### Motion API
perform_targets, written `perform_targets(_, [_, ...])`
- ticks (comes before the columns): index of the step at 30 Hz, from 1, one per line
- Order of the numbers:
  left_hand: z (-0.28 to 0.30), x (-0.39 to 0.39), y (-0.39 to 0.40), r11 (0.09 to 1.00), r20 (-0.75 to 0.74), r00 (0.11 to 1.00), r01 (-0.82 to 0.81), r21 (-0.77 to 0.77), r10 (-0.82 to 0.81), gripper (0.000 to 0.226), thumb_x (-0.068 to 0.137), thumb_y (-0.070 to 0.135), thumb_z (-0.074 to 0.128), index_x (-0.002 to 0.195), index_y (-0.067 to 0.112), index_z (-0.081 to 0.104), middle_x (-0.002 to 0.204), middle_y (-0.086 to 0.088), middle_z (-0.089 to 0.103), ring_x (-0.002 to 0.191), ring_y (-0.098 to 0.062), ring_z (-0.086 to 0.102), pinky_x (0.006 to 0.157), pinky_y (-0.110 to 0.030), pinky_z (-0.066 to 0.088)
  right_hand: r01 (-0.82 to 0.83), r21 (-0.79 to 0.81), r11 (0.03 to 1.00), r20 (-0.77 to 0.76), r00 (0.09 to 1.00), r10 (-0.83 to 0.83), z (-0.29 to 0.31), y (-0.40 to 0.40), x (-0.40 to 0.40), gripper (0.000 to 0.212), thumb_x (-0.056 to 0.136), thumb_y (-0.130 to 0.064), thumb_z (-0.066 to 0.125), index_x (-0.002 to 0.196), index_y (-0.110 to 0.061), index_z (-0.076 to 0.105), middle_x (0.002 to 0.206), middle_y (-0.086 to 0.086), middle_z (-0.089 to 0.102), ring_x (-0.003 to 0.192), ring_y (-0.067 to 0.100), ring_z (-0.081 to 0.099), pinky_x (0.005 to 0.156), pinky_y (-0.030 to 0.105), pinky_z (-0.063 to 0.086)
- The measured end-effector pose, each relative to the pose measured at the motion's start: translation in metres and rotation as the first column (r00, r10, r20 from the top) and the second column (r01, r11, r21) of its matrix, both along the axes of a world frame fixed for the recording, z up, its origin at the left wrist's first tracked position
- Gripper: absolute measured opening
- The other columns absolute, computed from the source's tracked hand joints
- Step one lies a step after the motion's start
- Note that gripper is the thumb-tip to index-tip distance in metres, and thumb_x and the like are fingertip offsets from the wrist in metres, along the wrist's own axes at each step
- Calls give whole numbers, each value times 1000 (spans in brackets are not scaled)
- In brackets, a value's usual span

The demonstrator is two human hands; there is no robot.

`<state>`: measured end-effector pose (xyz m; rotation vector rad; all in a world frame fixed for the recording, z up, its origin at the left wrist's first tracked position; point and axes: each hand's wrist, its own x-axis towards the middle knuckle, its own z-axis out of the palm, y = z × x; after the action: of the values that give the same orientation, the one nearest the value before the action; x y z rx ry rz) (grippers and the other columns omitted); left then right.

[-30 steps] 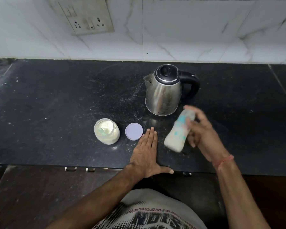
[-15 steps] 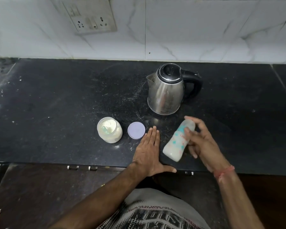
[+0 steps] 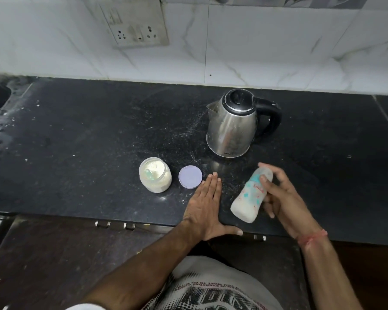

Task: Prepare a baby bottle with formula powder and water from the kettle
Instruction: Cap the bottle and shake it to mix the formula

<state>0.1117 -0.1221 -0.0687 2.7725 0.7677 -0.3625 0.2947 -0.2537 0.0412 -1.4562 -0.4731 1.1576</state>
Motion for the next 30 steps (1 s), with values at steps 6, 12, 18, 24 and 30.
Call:
perform_targets(6, [-1,0,-1,1000,5,1000,0,-6,0,172,62,121,26,175,-1,-17,183,-21,-29,172,-31,-28,142,-49,-6,59,38,998,-75,996,-56,-9,0,-14,43,99,-33,70,142,-36,68,111,21,69,66,14,59,40,21,45])
perform_targets(12, [-3,0,-2,1000,11,1000,0,13,0,171,63,121,27,176,-1,-16,184,-21,-28,172,-31,-27,142,-49,-5,11,26,1000,-38,999,-10,-9,-1,-10,44,101,-32,69,145,-35,67,109,17,73,66,11,64,41,22,48])
perform_targets(18, [-1,0,-3,999,37,999,-17,-33,18,173,62,121,33,176,1,-17,184,-18,-29,172,-29,-27,142,-48,-4,138,-177,975,-72,986,-152,-18,-7,-5,36,106,-38,67,141,-32,67,105,11,76,65,14,69,40,25,48])
perform_targets(24, [-1,1,-3,999,32,999,-28,-27,29,174,62,121,34,176,0,-17,184,-19,-29,172,-29,-27,142,-48,-4,254,-133,958,-130,954,-271,-20,-11,-2,31,110,-33,63,142,-32,65,107,9,74,64,10,68,42,23,51])
perform_targets(30, [-2,2,-2,1000,25,999,-26,-12,27,174,62,122,33,176,0,-17,184,-20,-28,173,-30,-26,142,-49,-3,120,14,993,-57,991,-119,-4,1,-12,45,101,-35,68,147,-37,63,112,10,76,77,16,70,48,25,55])
